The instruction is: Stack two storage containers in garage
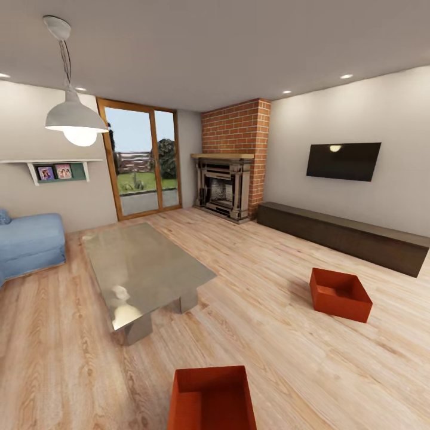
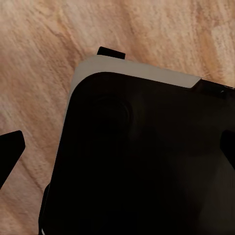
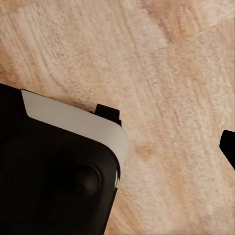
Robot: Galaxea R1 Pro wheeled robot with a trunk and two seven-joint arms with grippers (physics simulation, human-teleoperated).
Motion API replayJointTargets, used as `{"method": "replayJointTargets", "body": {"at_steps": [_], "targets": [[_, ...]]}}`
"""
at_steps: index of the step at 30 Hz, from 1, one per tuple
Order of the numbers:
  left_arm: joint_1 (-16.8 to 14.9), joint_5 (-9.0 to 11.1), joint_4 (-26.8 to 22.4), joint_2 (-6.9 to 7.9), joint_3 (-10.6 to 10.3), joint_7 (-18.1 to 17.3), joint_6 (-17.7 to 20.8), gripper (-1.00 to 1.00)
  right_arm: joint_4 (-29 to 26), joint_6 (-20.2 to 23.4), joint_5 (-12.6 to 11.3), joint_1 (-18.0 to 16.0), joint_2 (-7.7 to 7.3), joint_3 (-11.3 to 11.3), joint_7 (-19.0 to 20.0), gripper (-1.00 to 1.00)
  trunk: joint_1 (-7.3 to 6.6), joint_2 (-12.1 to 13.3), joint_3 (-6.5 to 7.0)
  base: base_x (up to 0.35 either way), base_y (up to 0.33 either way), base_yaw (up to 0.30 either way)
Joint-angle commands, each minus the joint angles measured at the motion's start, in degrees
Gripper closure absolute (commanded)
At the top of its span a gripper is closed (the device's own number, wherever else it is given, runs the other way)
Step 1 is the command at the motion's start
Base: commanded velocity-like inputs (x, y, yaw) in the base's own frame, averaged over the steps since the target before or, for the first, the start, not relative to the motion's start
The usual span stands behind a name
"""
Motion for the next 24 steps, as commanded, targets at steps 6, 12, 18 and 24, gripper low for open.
{"method": "replayJointTargets", "body": {"at_steps": [6,12,18,24], "targets": [[-0.01,0.21,-0.02,-0.02,0.02,0.05,-0.11,-1.00,0.11,-0.01,0.51,-0.06,0.10,-0.13,-0.02,-1.00,0.00,-0.03,-0.09,0.000,0.002,0.033],[-0.01,0.21,-0.02,-0.02,0.01,0.05,-0.11,-1.00,0.11,-0.27,0.51,-0.06,-0.12,-0.15,-0.03,-1.00,0.00,-0.03,-0.17,0.000,0.000,0.077],[-0.01,0.21,-0.02,-0.02,0.02,0.05,-0.11,-1.00,0.11,-0.25,0.51,-0.06,-0.19,-0.12,0.00,-1.00,0.00,-0.03,-0.18,0.000,0.000,0.004],[-0.01,0.21,-0.02,-0.02,0.00,0.05,-0.11,-1.00,0.11,-0.30,0.55,-0.06,-0.19,-0.11,0.00,-1.00,0.00,-0.03,-0.18,0.000,0.000,0.000]]}}
